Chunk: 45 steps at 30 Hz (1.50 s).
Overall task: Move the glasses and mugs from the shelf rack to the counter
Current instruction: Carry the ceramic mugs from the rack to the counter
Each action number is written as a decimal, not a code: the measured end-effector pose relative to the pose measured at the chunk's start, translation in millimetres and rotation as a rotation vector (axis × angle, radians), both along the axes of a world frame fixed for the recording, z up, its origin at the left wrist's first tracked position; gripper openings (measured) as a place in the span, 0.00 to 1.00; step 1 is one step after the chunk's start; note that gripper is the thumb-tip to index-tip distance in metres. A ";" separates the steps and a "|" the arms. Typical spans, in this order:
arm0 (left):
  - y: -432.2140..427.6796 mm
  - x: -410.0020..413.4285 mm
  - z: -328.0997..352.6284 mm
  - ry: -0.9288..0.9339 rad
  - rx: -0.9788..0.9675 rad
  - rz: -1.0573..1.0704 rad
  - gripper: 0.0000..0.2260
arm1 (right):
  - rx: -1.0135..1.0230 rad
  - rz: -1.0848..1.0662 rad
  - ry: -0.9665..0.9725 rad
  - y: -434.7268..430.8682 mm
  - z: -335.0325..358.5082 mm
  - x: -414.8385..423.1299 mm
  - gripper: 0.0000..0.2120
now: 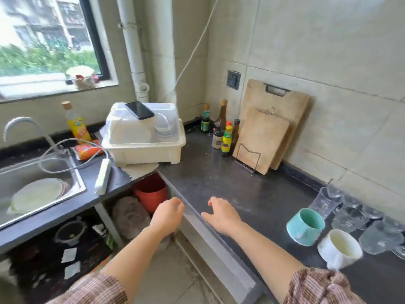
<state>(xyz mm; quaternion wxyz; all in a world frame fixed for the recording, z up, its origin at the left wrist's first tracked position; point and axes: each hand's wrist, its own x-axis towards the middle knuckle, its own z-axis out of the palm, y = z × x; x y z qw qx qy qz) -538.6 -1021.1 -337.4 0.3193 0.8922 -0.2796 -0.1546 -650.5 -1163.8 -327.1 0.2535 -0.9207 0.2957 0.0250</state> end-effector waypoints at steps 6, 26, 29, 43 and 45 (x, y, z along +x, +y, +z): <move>186.2 48.9 10.1 -0.120 0.071 0.239 0.11 | -0.088 0.330 -0.047 166.0 14.2 85.0 0.25; 601.1 188.1 93.7 -0.283 0.215 0.850 0.15 | -0.321 1.007 -0.241 564.7 85.1 339.7 0.24; 651.3 235.2 102.4 -0.305 0.257 0.913 0.15 | -0.320 1.044 -0.292 616.5 97.2 394.5 0.23; 836.9 410.9 119.2 -0.249 0.183 1.112 0.15 | -0.289 1.201 -0.279 821.0 105.8 597.4 0.22; 861.3 431.7 117.1 -0.234 0.168 1.145 0.15 | -0.265 1.205 -0.275 846.0 104.8 617.2 0.23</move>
